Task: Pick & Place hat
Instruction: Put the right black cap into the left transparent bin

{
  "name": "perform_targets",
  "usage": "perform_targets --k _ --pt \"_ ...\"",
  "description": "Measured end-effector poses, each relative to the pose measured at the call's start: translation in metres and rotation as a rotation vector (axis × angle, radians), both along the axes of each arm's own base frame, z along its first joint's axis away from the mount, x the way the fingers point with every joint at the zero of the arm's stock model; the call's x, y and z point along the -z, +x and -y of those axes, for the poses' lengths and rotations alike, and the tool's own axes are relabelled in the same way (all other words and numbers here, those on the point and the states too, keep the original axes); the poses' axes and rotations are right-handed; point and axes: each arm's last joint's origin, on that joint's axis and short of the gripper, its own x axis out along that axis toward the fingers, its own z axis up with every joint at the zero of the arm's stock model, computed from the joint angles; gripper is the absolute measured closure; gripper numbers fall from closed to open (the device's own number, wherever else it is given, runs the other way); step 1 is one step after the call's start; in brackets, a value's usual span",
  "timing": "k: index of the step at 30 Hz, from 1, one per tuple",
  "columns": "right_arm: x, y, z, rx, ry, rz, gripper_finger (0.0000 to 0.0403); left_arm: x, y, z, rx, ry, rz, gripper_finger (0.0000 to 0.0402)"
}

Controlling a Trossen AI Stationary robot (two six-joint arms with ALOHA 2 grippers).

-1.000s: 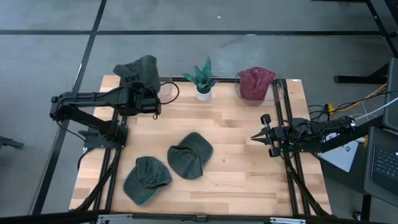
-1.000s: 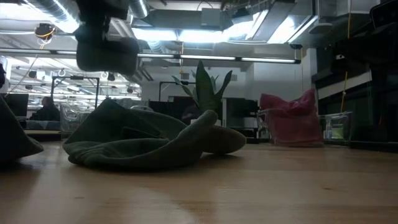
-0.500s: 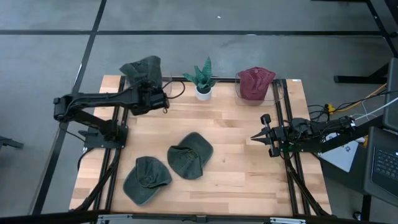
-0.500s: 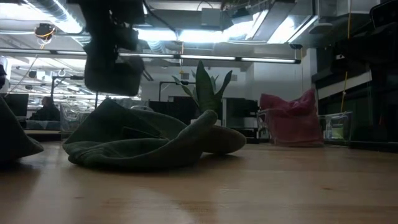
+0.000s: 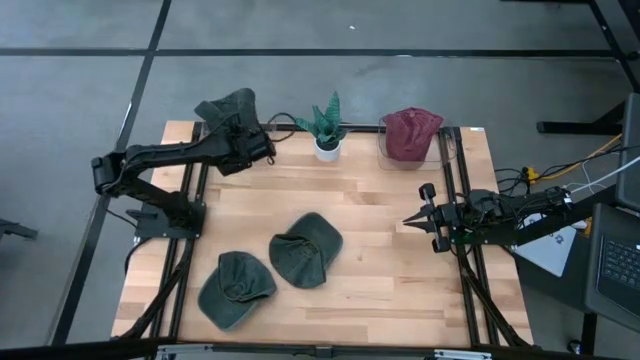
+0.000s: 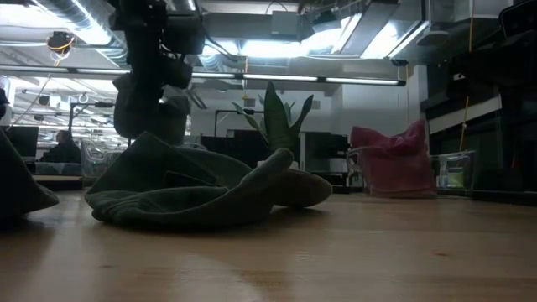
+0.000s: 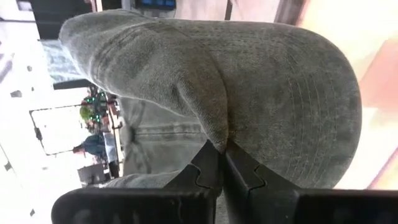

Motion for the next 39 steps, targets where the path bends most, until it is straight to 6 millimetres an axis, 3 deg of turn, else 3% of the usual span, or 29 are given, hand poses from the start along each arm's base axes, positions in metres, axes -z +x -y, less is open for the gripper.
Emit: perform_targets --k 8,25,30,39 --pt "0.000 0.000 0.000 0.000 0.000 0.000 0.0377 0.002 -0.005 -0.010 0.011 -0.075 -0.031 0.0398" --pt "0.000 0.000 0.000 0.000 0.000 0.000 0.0377 0.026 0.009 -0.039 0.097 -0.199 -0.115 0.0397" --pt "0.000 0.000 0.000 0.000 0.000 0.000 0.0377 0.030 0.007 -0.045 0.127 -0.274 -0.119 0.0383" --pt "0.000 0.000 0.000 -0.001 0.000 0.000 0.0377 0.030 0.001 -0.051 0.087 -0.259 -0.135 0.0338"
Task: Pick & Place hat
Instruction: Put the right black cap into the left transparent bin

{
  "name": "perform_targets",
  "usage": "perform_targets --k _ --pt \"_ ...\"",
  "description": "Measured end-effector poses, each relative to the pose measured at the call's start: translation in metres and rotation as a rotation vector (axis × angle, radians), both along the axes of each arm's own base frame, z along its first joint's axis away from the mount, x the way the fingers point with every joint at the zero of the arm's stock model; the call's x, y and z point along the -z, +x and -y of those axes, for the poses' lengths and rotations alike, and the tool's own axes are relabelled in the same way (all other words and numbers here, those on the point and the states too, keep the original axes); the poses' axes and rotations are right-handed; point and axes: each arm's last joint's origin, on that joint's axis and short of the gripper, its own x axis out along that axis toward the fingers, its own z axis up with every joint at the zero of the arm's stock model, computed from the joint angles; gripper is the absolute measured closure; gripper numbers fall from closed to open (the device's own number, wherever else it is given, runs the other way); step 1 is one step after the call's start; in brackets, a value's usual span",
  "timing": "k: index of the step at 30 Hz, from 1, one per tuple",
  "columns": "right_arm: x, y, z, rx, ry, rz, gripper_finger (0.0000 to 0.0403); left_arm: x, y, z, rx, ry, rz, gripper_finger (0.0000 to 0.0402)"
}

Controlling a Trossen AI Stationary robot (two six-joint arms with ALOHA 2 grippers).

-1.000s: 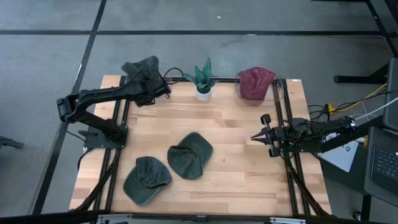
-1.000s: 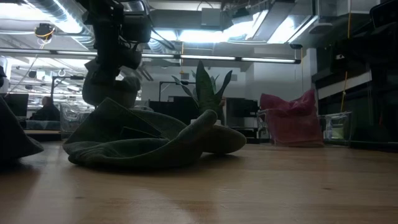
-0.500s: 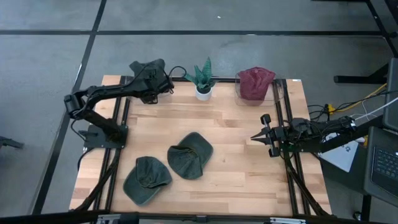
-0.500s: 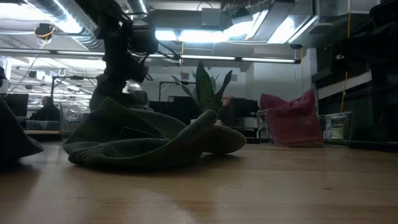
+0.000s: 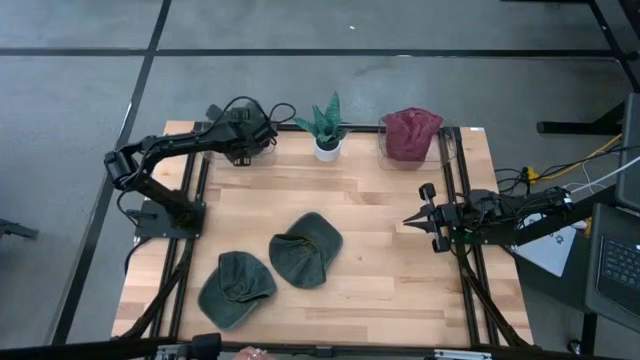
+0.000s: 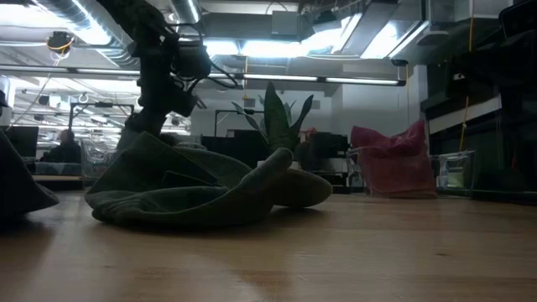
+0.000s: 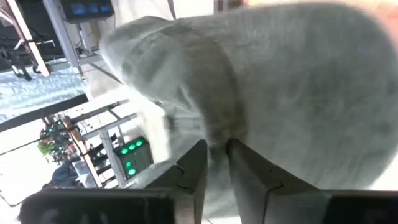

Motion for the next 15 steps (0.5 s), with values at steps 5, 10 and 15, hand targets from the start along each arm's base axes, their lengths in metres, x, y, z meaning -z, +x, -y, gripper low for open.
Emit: perform_targets --k 5,10,15 --pt "0.0000 0.0000 0.0000 0.000 0.000 0.000 0.0377 0.0000 -0.0002 0.0002 0.000 -0.001 -0.002 0.0303" --pt "0.0000 0.0000 0.0000 0.001 0.000 0.000 0.0377 0.0000 -0.0002 0.0002 0.000 -0.001 -0.002 0.0273" --pt "0.0000 0.0000 0.0000 0.001 0.000 0.000 0.0377 -0.0020 -0.0003 0.0015 -0.001 0.005 0.011 0.0263"
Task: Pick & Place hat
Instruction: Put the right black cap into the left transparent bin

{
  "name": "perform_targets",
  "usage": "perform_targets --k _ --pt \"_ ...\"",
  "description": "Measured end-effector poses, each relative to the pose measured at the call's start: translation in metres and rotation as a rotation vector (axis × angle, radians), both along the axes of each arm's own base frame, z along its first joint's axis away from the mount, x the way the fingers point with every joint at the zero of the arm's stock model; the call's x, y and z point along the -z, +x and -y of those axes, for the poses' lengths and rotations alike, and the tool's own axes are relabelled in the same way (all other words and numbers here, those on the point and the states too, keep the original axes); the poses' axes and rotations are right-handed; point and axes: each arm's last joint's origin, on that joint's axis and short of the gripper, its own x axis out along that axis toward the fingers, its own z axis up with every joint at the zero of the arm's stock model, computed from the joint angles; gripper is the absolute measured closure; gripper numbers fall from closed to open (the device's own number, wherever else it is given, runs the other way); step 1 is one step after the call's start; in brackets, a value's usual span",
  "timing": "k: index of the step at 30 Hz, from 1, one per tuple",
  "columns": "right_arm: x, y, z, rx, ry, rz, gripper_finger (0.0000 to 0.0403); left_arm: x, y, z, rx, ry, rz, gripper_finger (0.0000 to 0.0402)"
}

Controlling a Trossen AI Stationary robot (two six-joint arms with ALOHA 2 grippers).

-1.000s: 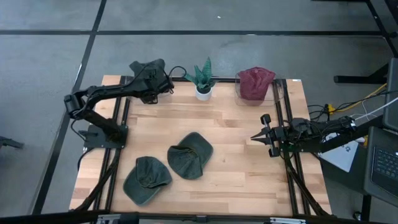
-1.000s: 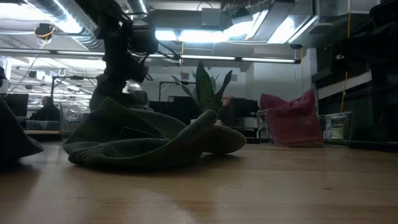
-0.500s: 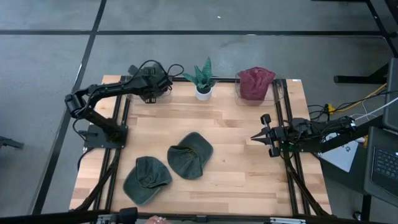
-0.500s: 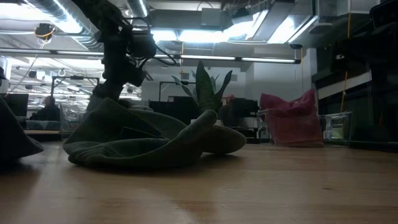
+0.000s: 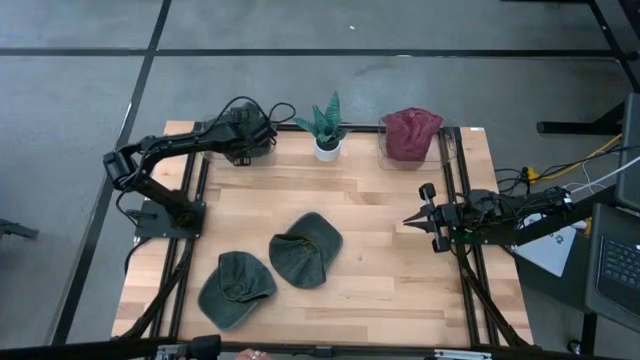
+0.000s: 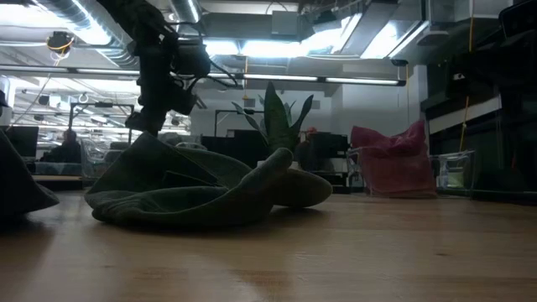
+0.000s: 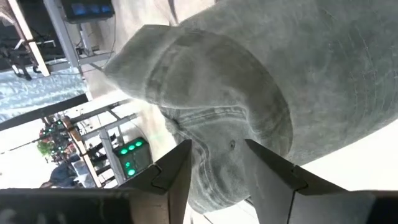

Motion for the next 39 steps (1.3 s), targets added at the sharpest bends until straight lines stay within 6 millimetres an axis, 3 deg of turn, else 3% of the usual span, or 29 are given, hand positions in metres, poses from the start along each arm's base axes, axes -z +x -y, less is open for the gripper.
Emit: perform_targets --k 4,11,16,22,27,32,39 --pt "0.000 0.000 0.000 0.000 0.000 0.000 0.0377 -0.009 0.001 0.005 -0.036 0.046 0.114 0.0266" --pt "0.000 0.000 0.000 0.000 0.000 0.000 0.0377 -0.039 -0.003 0.013 -0.077 0.064 0.482 0.0277" --pt "0.000 0.000 0.000 0.000 0.000 0.000 0.0377 -0.045 -0.008 0.012 -0.138 0.053 0.601 0.0283" --pt "0.000 0.000 0.000 0.000 0.000 0.000 0.0377 -0.050 -0.008 -0.001 -0.281 0.050 0.875 0.0327" --pt "0.000 0.000 0.000 0.000 0.000 0.000 0.0377 -0.054 -0.017 -0.015 -0.343 0.100 0.920 0.0393" --pt "0.000 0.000 0.000 0.000 0.000 0.000 0.0377 -0.055 -0.024 -0.026 -0.419 0.151 0.914 0.0400" --pt "0.000 0.000 0.000 0.000 0.000 0.000 0.0377 -0.059 -0.033 -0.040 -0.552 0.062 1.116 0.0389"
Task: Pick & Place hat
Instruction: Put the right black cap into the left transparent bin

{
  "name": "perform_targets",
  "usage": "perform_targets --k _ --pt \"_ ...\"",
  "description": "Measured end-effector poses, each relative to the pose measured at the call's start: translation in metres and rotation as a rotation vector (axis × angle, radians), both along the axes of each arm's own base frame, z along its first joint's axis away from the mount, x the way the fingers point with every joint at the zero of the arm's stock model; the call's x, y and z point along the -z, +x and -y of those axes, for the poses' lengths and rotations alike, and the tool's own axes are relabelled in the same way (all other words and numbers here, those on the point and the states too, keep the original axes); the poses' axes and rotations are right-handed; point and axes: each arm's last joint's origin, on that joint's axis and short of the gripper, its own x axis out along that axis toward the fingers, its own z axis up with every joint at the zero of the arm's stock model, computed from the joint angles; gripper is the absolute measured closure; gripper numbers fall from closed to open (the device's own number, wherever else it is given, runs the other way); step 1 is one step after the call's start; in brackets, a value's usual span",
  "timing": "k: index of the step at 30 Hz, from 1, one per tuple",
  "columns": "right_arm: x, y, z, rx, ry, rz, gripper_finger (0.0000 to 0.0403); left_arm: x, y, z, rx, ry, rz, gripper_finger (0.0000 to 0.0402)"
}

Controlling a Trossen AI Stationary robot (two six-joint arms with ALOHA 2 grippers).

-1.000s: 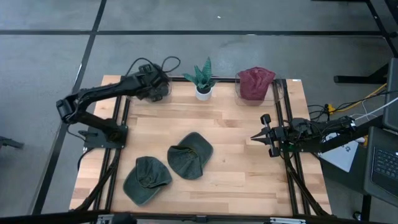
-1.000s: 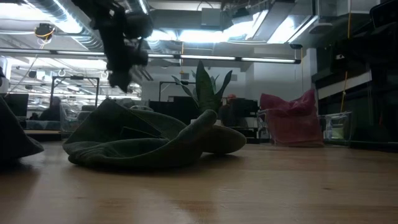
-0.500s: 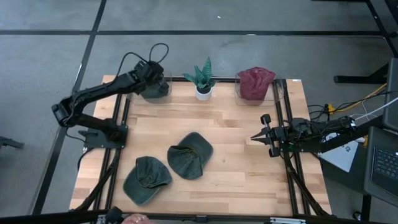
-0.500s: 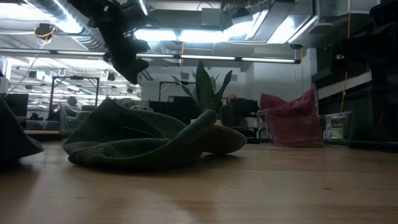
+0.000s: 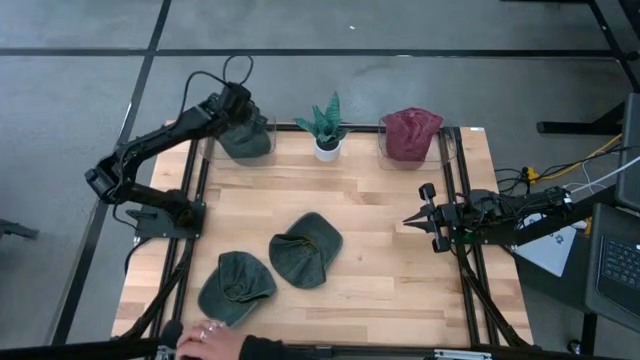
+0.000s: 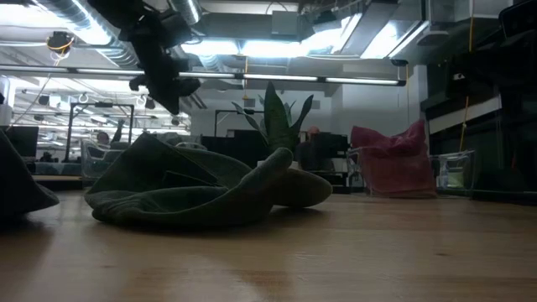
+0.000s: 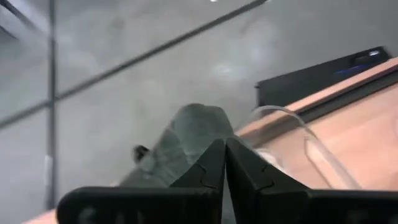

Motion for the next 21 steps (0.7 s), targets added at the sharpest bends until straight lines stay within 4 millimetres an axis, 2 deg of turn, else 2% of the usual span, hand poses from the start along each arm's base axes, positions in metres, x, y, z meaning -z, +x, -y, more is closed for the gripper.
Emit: perform_targets --k 4,9,16,21 --pt "0.000 0.000 0.000 0.000 0.000 0.000 0.0377 0.003 -0.007 -0.003 -0.021 -0.052 0.021 0.0370" --pt "0.000 0.000 0.000 0.000 0.000 0.000 0.0377 0.003 -0.012 -0.007 -0.027 -0.083 0.067 0.0322" --pt "0.000 0.000 0.000 0.000 0.000 0.000 0.0377 0.012 -0.018 -0.019 -0.242 -0.181 0.286 0.0237" --pt "0.000 0.000 0.000 -0.001 0.000 0.000 0.0377 0.021 -0.014 -0.025 -0.278 -0.230 0.330 0.0203"
